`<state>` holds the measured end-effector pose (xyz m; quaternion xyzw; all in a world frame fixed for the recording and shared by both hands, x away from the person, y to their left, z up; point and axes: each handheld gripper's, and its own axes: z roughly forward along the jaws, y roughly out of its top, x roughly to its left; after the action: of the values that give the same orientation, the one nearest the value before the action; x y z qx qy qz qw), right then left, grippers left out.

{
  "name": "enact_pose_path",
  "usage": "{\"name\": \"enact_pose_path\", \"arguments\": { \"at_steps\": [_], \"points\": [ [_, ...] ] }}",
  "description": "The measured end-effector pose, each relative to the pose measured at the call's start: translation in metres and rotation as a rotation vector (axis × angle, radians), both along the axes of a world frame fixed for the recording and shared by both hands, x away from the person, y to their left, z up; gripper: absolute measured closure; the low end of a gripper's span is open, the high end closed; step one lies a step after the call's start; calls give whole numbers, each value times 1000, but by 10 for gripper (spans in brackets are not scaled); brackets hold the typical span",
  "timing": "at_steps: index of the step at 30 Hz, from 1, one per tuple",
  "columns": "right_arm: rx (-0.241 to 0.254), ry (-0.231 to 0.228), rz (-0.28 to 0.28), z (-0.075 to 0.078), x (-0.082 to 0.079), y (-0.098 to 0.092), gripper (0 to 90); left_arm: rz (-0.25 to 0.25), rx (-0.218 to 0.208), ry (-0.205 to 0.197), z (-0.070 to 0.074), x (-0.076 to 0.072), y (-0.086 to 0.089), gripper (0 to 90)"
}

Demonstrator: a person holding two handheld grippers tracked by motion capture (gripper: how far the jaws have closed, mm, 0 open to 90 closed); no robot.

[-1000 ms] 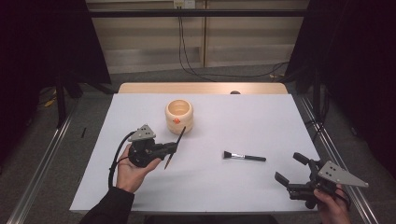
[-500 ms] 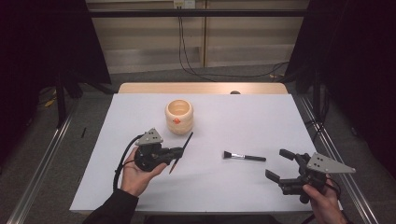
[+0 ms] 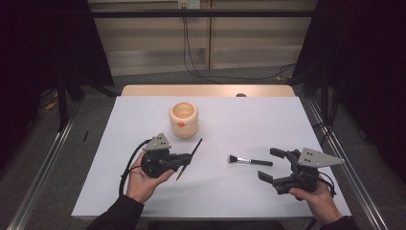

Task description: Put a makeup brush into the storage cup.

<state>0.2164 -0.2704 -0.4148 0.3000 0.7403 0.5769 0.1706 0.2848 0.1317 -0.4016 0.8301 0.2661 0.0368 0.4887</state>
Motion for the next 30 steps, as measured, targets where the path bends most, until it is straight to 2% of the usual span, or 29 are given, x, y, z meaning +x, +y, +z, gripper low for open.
{"name": "enact_pose_path", "arguments": {
  "at_steps": [4,6,7,10,20,23,24,26,30],
  "points": [
    [-4,25,30,5,7,5,151,-8,11,-2,1,-2,-3,841],
    [-12,24,19,7,9,7,178,-20,10,-1,1,-2,-4,841],
    [-15,37,32,8,11,9,190,-22,12,-1,2,-3,-5,841],
    [-59,80,60,13,16,13,210,-29,11,-2,2,-3,-6,841],
    [-57,78,145,22,29,30,237,-60,43,0,2,-6,-11,842],
    [-79,70,160,25,33,37,253,-71,56,2,2,-6,-13,842],
    [-85,75,162,25,35,39,260,-77,55,6,1,-6,-14,842],
    [-92,94,181,24,41,43,315,-80,80,-1,2,-7,-15,842],
    [-118,133,213,20,46,47,337,-98,93,6,4,-7,-16,842]
  ]
}}
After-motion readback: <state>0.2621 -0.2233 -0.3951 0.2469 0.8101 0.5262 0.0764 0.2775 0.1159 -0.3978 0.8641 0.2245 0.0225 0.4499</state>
